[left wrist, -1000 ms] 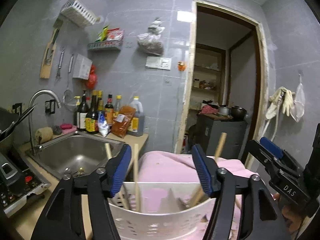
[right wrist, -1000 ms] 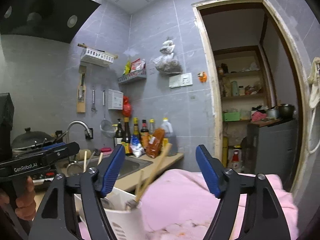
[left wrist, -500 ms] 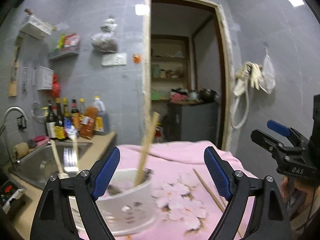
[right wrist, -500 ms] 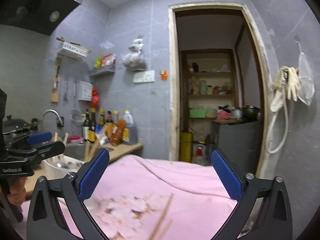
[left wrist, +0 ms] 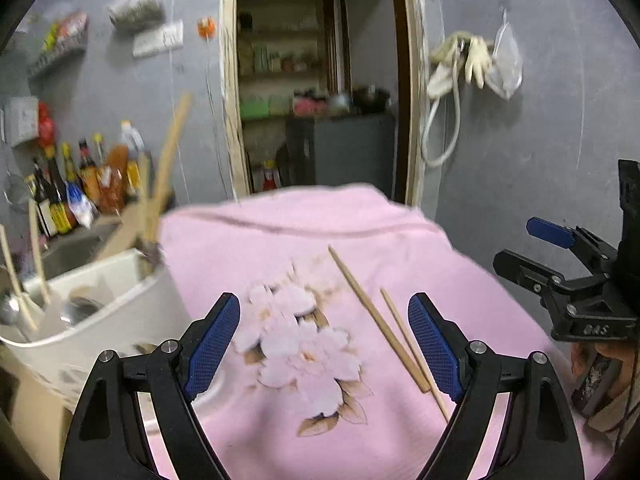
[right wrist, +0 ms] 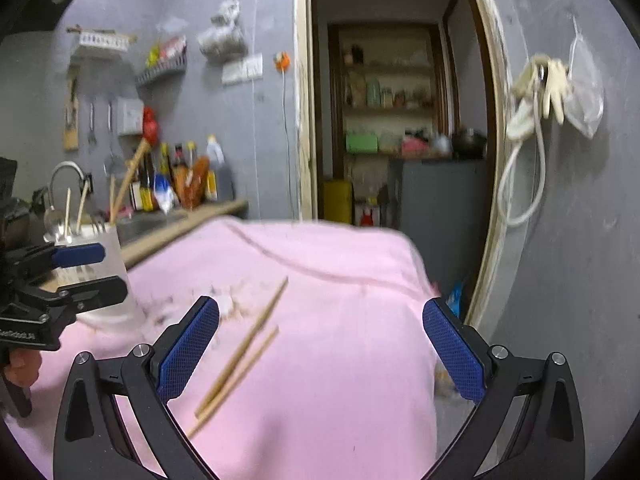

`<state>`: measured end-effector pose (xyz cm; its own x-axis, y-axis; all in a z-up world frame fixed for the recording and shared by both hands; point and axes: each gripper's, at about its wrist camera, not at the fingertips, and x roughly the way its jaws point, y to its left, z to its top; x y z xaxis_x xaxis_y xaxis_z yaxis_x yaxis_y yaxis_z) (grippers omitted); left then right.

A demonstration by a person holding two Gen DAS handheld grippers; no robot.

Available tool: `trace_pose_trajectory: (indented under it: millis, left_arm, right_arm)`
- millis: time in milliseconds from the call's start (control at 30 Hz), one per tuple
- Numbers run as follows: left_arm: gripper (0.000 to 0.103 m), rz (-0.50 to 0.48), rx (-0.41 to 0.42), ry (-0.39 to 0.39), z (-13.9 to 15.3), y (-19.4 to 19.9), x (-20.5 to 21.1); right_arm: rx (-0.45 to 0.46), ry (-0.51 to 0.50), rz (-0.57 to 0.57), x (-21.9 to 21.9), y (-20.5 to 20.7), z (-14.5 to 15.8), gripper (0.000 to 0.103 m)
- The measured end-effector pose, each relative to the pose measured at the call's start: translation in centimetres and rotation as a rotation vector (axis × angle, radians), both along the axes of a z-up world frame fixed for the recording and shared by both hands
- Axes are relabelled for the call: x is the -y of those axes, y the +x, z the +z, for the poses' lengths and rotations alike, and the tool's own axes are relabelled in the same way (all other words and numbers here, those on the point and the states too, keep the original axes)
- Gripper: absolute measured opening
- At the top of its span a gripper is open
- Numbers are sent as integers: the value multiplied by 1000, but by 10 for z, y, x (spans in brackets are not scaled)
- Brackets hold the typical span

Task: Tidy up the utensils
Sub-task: 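Move both open tools back to the last two wooden chopsticks, then grasp a chopstick with the right tool while the left tool closes on the other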

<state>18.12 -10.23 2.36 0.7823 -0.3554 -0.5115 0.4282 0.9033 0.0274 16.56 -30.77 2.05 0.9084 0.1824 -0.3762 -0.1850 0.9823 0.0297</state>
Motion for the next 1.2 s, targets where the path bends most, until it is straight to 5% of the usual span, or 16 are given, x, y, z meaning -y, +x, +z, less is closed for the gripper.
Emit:
trace_pose_trajectory:
  millis: [200, 300, 567, 1200]
  left_arm:
    - [82, 12, -229, -11, -22, 43, 12]
    - [80, 25, -314, -28, -29, 61, 15]
    - [52, 13, -467, -66, -48, 106, 24]
    - [49, -1, -499, -167, -57, 112, 4]
  right_arm:
    - [-178, 20, 15, 3, 18, -20, 102]
    - [-236, 17, 36, 0, 24, -26, 94]
    - [-375, 0, 120, -20, 37, -43, 60]
    - [-451, -228, 122, -63, 58, -58, 51]
